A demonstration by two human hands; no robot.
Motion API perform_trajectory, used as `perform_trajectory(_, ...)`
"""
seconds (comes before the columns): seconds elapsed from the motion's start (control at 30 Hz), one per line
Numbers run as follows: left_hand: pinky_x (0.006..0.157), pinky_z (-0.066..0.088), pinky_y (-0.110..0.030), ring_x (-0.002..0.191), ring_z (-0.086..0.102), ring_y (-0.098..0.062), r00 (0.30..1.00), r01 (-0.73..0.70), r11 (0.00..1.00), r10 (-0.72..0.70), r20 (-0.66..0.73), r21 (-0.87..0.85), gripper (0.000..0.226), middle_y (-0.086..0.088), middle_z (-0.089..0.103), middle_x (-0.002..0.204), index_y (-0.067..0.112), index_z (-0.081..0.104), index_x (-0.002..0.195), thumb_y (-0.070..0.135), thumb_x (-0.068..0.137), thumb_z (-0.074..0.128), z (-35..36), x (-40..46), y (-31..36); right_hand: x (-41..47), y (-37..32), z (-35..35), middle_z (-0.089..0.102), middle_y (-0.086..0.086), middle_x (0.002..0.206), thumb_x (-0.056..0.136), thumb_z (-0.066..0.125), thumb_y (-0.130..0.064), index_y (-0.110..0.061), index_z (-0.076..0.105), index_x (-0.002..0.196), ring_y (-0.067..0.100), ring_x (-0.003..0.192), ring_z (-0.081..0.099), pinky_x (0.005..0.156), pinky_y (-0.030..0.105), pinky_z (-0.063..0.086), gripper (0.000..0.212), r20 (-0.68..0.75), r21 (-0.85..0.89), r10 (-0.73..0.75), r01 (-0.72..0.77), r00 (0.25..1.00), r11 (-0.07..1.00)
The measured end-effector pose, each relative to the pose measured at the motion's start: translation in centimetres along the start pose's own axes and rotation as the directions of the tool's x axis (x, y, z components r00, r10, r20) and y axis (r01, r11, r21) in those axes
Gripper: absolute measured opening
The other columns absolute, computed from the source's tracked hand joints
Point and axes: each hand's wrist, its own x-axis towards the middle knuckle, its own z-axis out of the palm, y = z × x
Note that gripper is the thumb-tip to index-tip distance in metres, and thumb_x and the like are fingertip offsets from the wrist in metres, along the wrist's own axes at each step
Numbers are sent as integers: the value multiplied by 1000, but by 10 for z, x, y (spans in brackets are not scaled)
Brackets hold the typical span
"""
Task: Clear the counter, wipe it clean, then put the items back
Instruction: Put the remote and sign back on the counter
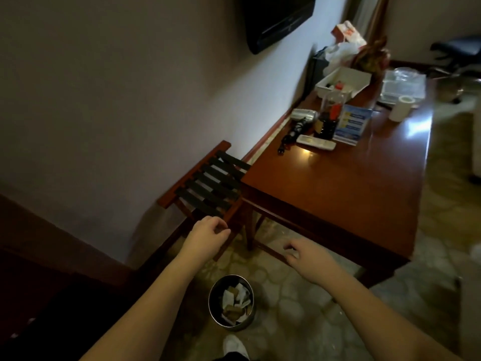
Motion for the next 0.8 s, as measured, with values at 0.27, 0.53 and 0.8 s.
perform_trajectory(0.27, 73, 51, -23, 92, 57, -8, 993, -106, 994, 105, 60, 12, 24, 8, 51, 116, 24, 61, 117, 34, 96, 56, 20, 73, 32, 22, 42, -35, 55, -6, 124, 97, 49, -35, -24, 54, 127, 10, 106, 55, 90, 24, 47, 33, -66, 52, 256, -253, 964, 966)
perform_trajectory(0.53, 91, 53, -37, 100, 56, -9, 961, -236, 970, 225, 162, 50, 20, 9, 55, 112, 28, 61, 111, 34, 92, 60, 16, 163, 66, 47, 76, -86, 57, -1, 123, 97, 51, -29, -19, 54, 127, 10, 98, 56, 82, 21, 47, 32, -201, 161, 439, -413, 875, 896)
perform_trajectory(0.8, 90, 53, -37, 101, 57, -12, 933, -322, 941, 296, 206, 106, 24, 4, 60, 113, 24, 62, 113, 34, 92, 59, 19, 239, 116, 75, 122, -134, 59, -3, 109, 97, 49, -26, -15, 56, 125, 7, 80, 59, 63, 19, 47, 31, -271, 245, 540, -486, 797, 839)
